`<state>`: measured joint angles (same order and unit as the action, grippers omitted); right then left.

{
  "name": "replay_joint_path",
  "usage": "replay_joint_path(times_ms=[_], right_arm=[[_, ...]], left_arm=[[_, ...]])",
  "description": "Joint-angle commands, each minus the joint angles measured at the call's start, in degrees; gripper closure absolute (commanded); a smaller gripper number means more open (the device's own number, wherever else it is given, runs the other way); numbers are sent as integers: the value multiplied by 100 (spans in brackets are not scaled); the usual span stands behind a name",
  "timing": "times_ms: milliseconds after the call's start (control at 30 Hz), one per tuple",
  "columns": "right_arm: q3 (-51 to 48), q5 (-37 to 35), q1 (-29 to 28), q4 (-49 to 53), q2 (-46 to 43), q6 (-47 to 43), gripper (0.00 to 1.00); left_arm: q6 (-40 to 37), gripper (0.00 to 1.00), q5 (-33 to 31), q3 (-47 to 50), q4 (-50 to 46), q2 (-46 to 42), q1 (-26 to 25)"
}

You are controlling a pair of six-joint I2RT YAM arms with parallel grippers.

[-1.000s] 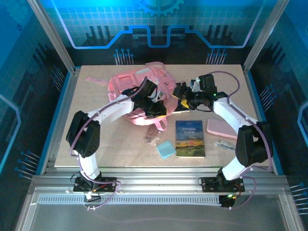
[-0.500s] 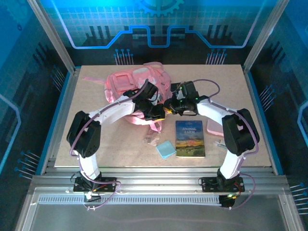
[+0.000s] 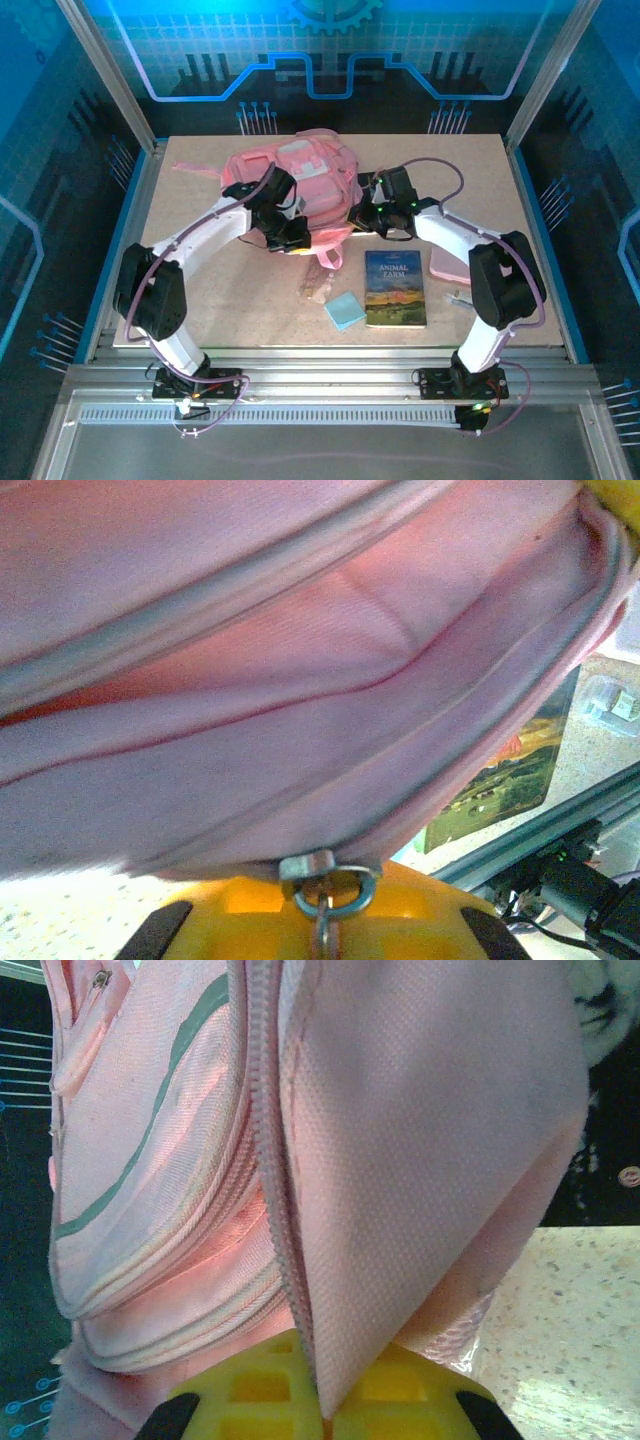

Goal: Pack the student bag

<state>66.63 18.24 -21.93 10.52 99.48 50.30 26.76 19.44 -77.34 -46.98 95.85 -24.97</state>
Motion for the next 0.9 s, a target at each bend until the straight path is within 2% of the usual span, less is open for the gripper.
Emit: replay_joint_path(times_ms=[0,133,200,333,400,433,467,533,600,700,867], right_arm=[[245,-899,554,238,-92,-591,100],[473,-904,720,344,-111,-822,100],[594,-914,777,358,-88,-865,100],[1011,-803,795,387,167,-914,100],[1265,-660,796,418,359,-888,100],[1400,-559,794,468,447,-866,97],[1502,-474,796,519,483,-850,84],[1535,-333,796,562,428,-763,47],[1407,-255,796,583,225,-694,29],[1153,-84,835,835,-174,-652,18],[470,366,883,1032,-856,-412,10]], left_arm=[[-373,100,-588,272,-922,-520,490],[-324,100,-672,760,-617,-804,1082],[-256,100,-650,909,-442,-854,1211],[84,100,-312,1031,26,-934,1152],[236,100,-228,949,169,-961,952],[297,100,-245,864,241,-963,791],[387,100,-252,799,335,-963,656],[671,100,-195,710,721,-938,357],[942,100,-186,618,1136,-867,147],[1164,100,-307,417,1646,-674,-115],[1483,100,-302,247,2365,-326,-301]])
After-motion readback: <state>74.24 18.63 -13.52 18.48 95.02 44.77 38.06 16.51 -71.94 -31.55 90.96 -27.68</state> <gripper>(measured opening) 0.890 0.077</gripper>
